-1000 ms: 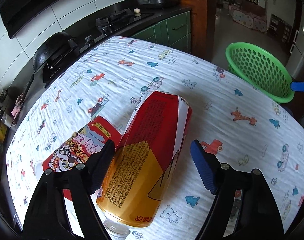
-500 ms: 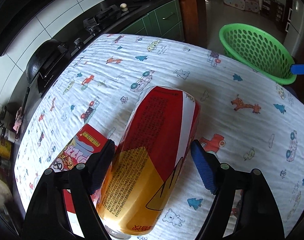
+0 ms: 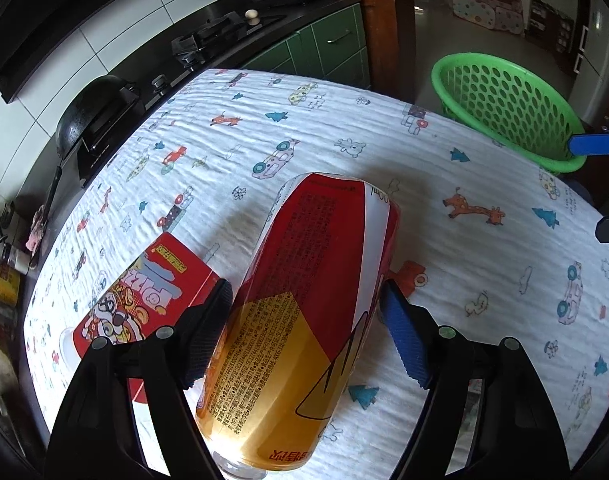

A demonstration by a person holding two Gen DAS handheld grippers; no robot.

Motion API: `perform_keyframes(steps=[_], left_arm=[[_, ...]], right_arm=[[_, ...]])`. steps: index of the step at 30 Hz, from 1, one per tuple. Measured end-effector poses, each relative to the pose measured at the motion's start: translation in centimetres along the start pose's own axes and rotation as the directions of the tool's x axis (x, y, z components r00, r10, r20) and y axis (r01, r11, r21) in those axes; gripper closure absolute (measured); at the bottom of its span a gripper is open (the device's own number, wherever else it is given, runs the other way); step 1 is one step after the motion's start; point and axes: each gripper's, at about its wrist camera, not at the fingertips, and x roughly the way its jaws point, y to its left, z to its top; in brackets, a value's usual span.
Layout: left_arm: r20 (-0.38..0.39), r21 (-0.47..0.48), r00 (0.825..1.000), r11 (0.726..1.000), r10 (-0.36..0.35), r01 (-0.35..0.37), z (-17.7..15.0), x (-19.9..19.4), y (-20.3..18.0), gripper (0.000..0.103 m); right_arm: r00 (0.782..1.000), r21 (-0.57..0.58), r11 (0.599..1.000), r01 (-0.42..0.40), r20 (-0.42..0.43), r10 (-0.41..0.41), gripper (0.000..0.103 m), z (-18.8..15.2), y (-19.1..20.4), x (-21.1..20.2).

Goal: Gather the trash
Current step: 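Grasp the red-and-yellow drink bottle with the left tool and lift it, then grasp the red paper cup with the right tool while the left tool holds the bottle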

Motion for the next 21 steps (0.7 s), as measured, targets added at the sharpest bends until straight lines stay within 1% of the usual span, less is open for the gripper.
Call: perform_keyframes(steps=[1,5,9,11,14,15,18,21], left_arm=[[0.002,-0.023,1.0,1.0,-0.005,0.005,-0.2,-0.3,0.1,0.03],[0.007,-0.073,1.0,0.997,0.017,-0.016,-1.4,-1.4,0.2,0.03],[-0.025,-0.133,0.999,0.99,0.032,-0.035,-3.1,-2.5,0.7,0.031],[-0.037,-0.146,0.998,0.988,0.044,-0.049,-3.9,-3.1,0.9,0.031],[-0.043,-0.184,0.998,0.981,0.052,-0.059,-5.6,-4.8,1.5,0.031],[-0.048,-0.192,0.997,0.979,0.064,-0.072,-6.0,-5.2,1.8,0.032],[-0.065,-0.253,0.996,0.964,0.068,-0.082,-8.0,-6.6,2.9,0.032],[-0.095,-0.309,0.993,0.946,0.07,-0.096,-10.1,-7.7,4.3,0.032]], right_arm=[[1.0,-0.002,1.0,-0.001,0.004,0.001,0.014,0.1,0.1,-0.1],[1.0,-0.01,1.0,-0.007,0.014,0.007,0.014,0.3,0.6,-0.5],[1.0,-0.028,0.999,-0.022,0.017,0.022,0.014,0.5,1.5,-0.6],[0.999,-0.047,0.999,-0.027,0.014,0.028,0.014,0.8,2.2,-0.4],[0.998,-0.077,0.995,-0.057,0.008,0.058,0.014,1.4,3.1,0.1],[0.998,-0.093,0.994,-0.062,0.004,0.062,0.014,1.7,3.7,0.5],[0.996,-0.127,0.988,-0.093,-0.011,0.092,0.015,2.9,5.1,1.8],[0.994,-0.188,0.976,-0.113,-0.025,0.111,0.016,4.2,6.9,3.1]])
